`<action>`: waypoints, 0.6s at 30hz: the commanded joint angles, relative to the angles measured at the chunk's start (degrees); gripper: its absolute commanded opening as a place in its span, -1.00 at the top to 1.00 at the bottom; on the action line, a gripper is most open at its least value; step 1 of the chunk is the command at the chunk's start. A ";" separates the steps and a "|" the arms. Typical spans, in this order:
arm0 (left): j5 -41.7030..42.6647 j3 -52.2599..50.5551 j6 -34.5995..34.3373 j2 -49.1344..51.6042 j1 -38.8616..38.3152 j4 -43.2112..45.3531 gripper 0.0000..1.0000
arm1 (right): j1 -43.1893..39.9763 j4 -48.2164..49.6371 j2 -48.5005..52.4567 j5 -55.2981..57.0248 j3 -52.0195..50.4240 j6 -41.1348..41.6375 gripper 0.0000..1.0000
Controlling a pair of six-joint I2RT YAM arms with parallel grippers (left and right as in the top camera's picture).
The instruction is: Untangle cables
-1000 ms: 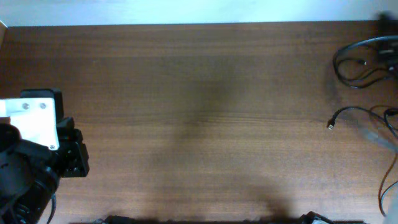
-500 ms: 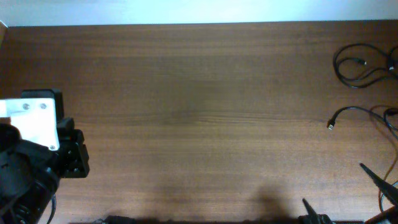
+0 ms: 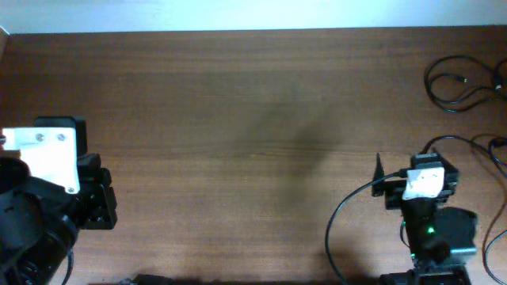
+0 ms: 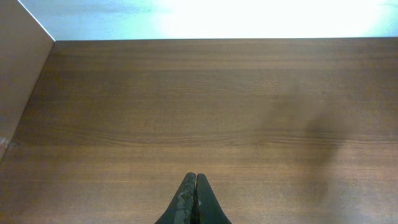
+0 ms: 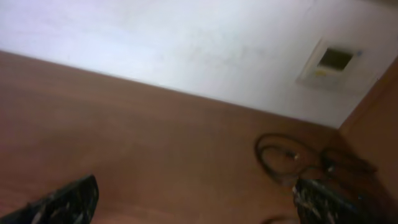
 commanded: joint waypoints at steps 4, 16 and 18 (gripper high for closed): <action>0.42 0.15 0.04 0.02 0.17 0.76 1.00 | 0.24 0.44 -16.76 -1.38 -10.71 2.67 -0.97; 1.29 0.15 0.04 0.02 0.17 0.35 1.00 | 0.20 13.35 -20.50 -8.98 -24.35 -6.43 -0.97; 1.27 0.15 0.07 0.02 0.17 0.39 1.00 | 0.20 9.92 -18.38 -7.80 -24.33 -6.01 -0.97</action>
